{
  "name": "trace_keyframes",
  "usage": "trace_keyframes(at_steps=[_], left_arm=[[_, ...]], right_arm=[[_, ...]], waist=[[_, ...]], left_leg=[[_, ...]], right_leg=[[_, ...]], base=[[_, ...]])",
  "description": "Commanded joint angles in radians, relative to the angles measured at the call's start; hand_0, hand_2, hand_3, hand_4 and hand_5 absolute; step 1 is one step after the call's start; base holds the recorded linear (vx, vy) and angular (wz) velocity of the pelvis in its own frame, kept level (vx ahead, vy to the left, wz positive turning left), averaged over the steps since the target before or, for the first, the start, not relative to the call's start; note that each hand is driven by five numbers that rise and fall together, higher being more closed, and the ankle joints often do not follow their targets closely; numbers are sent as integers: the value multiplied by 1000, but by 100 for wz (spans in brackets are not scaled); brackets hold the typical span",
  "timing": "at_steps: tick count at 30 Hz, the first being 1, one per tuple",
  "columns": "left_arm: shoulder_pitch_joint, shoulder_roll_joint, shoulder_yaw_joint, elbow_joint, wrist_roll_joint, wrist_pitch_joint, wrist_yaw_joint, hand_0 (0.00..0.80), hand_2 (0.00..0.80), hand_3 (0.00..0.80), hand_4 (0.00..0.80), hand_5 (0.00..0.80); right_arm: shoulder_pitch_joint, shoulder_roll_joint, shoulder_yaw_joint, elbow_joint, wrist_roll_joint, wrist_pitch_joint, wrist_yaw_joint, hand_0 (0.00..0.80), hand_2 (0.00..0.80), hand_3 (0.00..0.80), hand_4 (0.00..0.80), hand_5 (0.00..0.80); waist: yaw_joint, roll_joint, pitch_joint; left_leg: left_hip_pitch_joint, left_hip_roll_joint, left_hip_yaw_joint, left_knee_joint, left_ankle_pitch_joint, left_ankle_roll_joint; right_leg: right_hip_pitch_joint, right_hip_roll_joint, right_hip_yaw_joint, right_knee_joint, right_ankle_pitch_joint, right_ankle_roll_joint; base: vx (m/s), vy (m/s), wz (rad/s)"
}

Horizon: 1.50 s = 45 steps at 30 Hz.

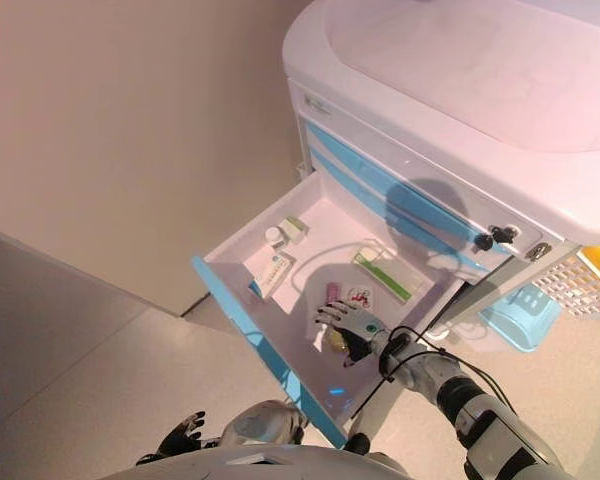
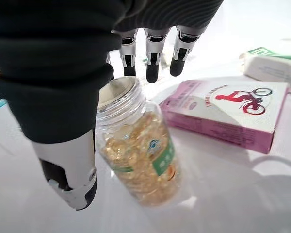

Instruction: Open the drawer and pick up the medicine

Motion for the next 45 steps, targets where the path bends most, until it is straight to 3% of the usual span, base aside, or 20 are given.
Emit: trace_keyframes(at_steps=[1,14,28,33,45], left_arm=[[-29,-19,-19,37,2,27,-1,0,0,0,0,0],[-88,-21,-9,71,-29,85,-7,0,0,0,0,0],[-103,-24,-12,79,-42,93,-15,0,0,0,0,0],[-99,-30,-12,75,-48,96,-13,0,0,0,0,0],[-96,-34,-15,77,-51,111,-13,0,0,0,0,0]], right_arm=[[19,11,24,-61,14,0,-50,0,0,0,0,0],[37,25,31,-24,-33,-14,-69,0,0,0,0,0],[57,17,15,-23,-8,27,-87,0,0,0,0,0],[76,9,0,-34,-31,13,-102,0,0,0,0,0],[50,9,-6,-41,-13,26,-80,0,0,0,0,0]], waist=[[2,-11,-42],[-26,-11,-54],[-43,-6,-48],[-52,-3,-45],[-47,-3,-45]], left_leg=[[27,-35,28,33,-143,4],[50,-24,53,34,-154,3],[53,-25,60,34,-154,2],[56,-25,65,35,-155,2],[63,-28,61,39,-156,0]], right_leg=[[-82,-96,101,69,66,59],[-72,-97,124,69,68,67],[-77,-100,132,74,68,67],[-78,-101,139,73,70,68],[-68,-105,136,72,73,66]], base=[[40,28,-3],[29,2,-6],[3,2,-1],[0,0,0],[17,17,0]])
